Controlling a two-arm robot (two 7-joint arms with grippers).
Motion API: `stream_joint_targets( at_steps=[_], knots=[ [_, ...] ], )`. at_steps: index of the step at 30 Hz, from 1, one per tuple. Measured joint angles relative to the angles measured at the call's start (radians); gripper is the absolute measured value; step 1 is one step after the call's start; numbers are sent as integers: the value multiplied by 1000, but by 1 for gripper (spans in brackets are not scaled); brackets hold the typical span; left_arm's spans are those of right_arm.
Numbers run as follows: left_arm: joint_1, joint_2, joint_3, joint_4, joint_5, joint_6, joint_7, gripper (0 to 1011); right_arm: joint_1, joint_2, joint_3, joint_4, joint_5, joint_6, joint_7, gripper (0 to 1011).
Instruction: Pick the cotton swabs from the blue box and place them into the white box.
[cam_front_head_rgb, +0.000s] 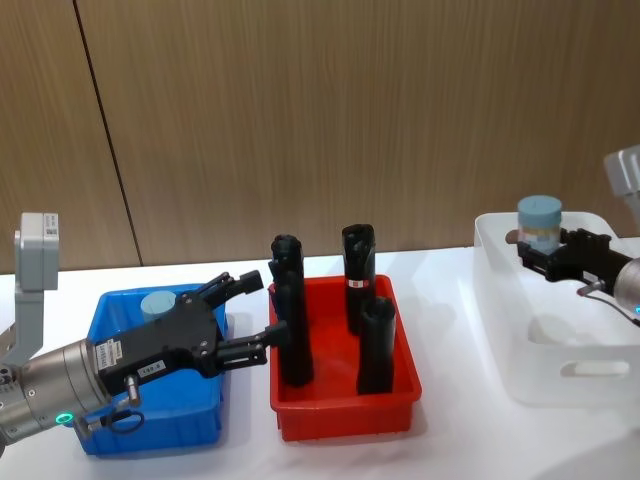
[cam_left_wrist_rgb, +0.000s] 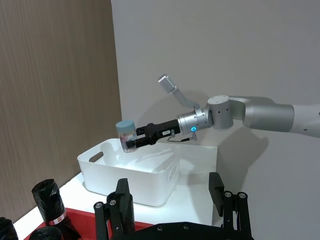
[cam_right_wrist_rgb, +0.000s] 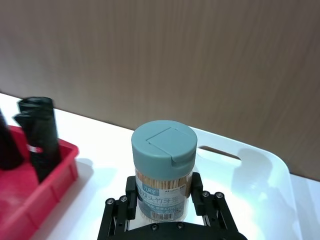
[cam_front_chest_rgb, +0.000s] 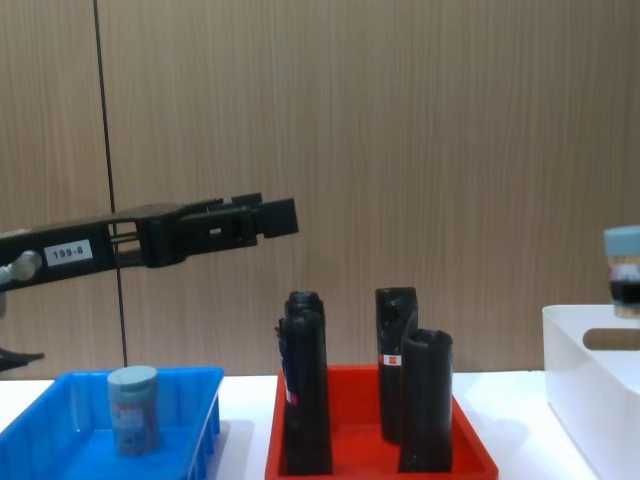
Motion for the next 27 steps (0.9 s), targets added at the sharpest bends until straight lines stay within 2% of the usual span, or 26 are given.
stream_joint_targets(
  at_steps=[3,7,15,27],
  knots=[
    [0,0,0,0,0,0,0,1004,16,-5,0,39,-10,-5,-9,646],
    [0,0,0,0,0,0,0,1004,33,-10,0,84,-23,-13,-21,773],
    [0,0,0,0,0,0,0,1004,47,-14,-1,118,-39,-22,-30,988],
    [0,-1,0,-1,3,0,6,1004,45,-16,-2,117,-48,-28,-34,1002]
  ],
)
